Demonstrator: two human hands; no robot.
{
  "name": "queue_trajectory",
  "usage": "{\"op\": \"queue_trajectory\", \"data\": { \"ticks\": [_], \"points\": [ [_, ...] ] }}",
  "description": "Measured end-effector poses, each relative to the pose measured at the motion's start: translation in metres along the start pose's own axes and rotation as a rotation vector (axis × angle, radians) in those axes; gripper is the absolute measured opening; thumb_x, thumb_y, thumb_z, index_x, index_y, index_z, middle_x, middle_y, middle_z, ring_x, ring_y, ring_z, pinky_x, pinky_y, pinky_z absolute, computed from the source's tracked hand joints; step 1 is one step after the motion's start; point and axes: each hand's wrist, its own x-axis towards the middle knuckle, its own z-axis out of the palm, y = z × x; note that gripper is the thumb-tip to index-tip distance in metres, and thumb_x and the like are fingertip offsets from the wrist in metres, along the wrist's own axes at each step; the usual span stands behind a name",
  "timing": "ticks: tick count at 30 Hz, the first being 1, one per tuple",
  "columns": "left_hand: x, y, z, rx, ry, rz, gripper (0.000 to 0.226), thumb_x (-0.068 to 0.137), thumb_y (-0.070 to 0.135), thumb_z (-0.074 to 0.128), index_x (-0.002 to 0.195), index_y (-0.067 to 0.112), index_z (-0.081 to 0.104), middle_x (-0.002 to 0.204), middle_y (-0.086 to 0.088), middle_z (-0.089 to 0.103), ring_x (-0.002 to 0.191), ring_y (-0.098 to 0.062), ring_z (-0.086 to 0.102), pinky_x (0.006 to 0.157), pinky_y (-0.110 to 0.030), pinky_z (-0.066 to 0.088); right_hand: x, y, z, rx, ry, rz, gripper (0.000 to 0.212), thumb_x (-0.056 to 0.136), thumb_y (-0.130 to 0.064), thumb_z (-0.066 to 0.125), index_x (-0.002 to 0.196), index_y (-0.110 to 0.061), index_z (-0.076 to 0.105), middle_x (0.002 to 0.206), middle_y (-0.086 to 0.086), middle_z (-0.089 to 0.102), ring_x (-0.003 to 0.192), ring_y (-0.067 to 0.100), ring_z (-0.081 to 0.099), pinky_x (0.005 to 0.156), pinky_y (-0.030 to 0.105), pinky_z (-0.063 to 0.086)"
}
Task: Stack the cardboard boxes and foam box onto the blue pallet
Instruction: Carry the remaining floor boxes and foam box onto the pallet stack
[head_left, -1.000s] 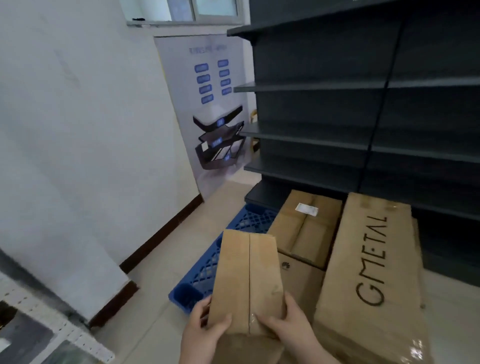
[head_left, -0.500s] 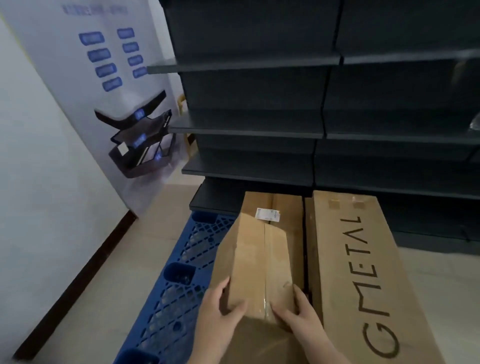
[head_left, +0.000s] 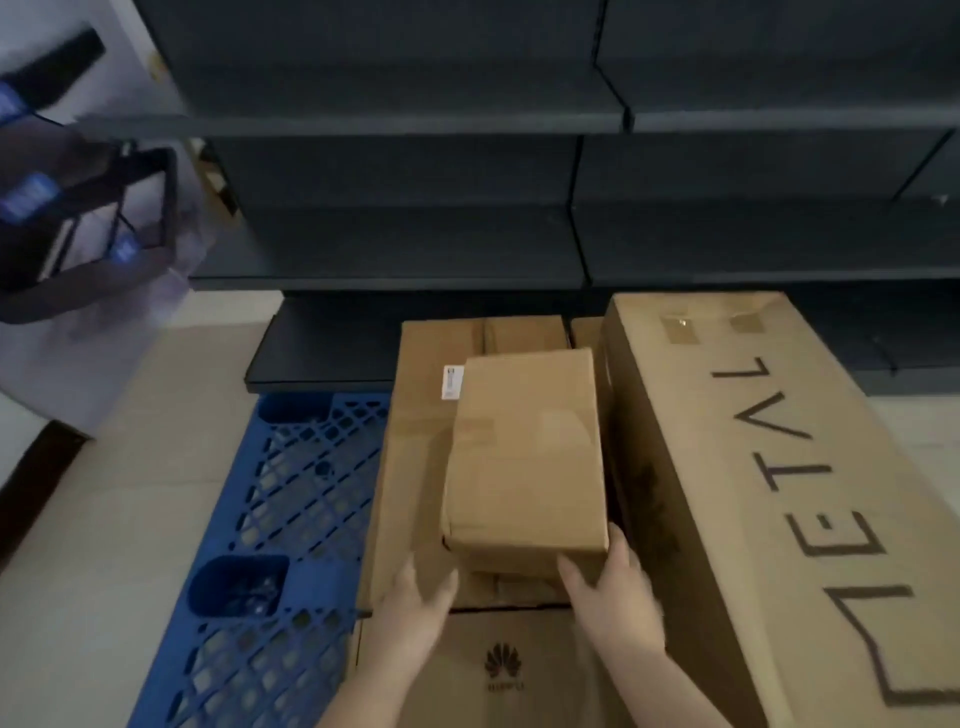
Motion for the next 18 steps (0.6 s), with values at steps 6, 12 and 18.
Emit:
{"op": "queue_trajectory", "data": {
  "ticks": [6,12,18],
  "points": [
    [0.046,0.012,0.021,-0.282,0.053,0.209,0.070,0.085,0.059,0.047,0.146,0.030,0.026,0.150,0.007,0.034,0.136,-0.020,0.035,0.105,-0.037,0.032,0.011,0.008,0.010,0.057,0.090,-0.048,0.086,0.081,-0.057,0.056,0.148,-0.028,0.011,0.145,-0.004,0.038,0.129,0.019,0.043,0.086,0.033,0.047],
    [0.054,0.034,0.019,-0.206,0.125,0.165,0.045,0.081,0.061,0.051,0.102,0.023,0.044,0.101,0.005,0.054,0.076,-0.005,0.049,0.057,-0.023,0.035,0.010,-0.010,-0.011,-0.273,0.130,-0.125,0.070,0.088,-0.056,0.045,0.146,-0.025,0.022,0.137,0.000,0.043,0.125,0.021,0.043,0.083,0.031,0.050],
    [0.048,0.050,0.039,-0.109,0.117,0.311,0.076,0.085,0.052,0.055,0.147,0.034,0.015,0.143,0.004,0.044,0.110,-0.013,0.054,0.076,-0.029,0.048,0.009,-0.014,-0.039,-0.630,0.269,-0.241,0.071,0.090,-0.051,0.037,0.149,-0.019,0.015,0.137,0.001,0.047,0.131,0.027,0.029,0.105,0.041,0.026]
  ]
}}
